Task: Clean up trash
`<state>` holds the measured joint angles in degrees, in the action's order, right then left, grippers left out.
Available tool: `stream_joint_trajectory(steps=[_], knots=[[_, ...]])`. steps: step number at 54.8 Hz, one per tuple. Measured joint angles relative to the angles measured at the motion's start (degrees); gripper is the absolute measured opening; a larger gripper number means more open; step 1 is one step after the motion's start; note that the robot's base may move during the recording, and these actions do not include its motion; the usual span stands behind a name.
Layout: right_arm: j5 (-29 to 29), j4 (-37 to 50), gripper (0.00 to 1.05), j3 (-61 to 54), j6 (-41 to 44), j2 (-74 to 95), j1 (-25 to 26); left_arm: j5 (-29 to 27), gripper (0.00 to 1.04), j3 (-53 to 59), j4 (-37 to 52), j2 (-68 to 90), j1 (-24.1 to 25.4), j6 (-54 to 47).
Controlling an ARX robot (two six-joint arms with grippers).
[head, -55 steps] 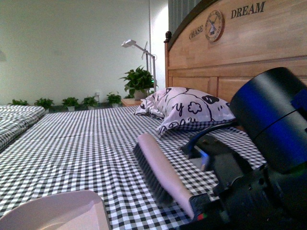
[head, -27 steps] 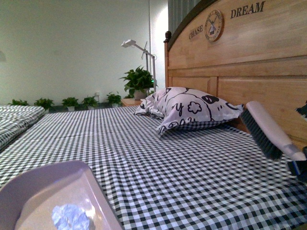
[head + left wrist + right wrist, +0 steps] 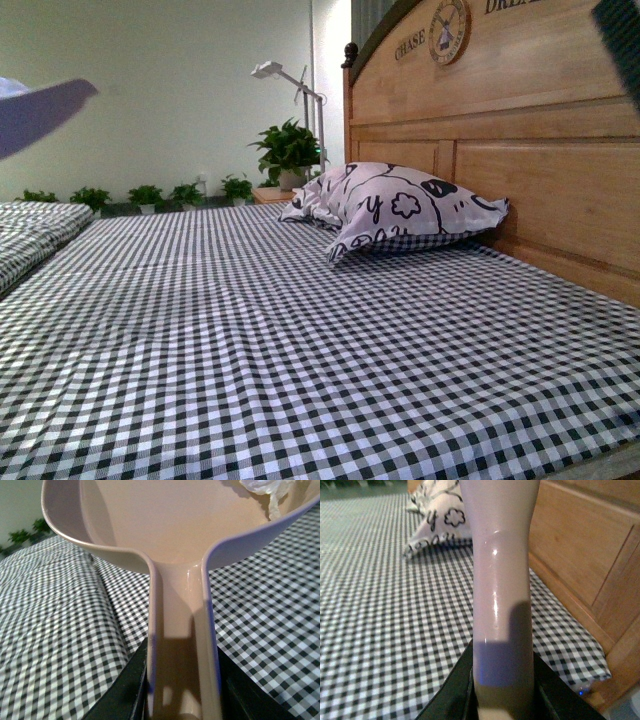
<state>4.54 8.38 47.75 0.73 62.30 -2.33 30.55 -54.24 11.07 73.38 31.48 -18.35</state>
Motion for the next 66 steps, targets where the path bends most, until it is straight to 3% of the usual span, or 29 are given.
stream_joint_trajectory(steps=[7,15,31,42,66], knots=[[4.9,0.3,0.2,-1.4,-1.2,-5.8,0.9,-2.2,0.28,1.7,-2.0,-5.6,1.7,7.6],[15.2,-0.6,0.2,-3.5,-3.2,-12.1,3.8,-3.0,0.28,3.7,-6.0,-14.3,3.0,12.8],[25.4,-1.7,0.2,-6.8,-7.0,-21.2,12.1,2.3,0.28,6.2,-15.6,-29.2,4.8,17.2],[28.3,-2.8,0.2,-8.3,-7.9,-23.6,14.7,5.6,0.28,6.7,-18.8,-33.2,6.4,18.5],[25.4,-6.5,0.2,-8.2,-7.4,-22.6,13.9,7.2,0.28,6.8,-18.9,-33.4,7.0,20.0]])
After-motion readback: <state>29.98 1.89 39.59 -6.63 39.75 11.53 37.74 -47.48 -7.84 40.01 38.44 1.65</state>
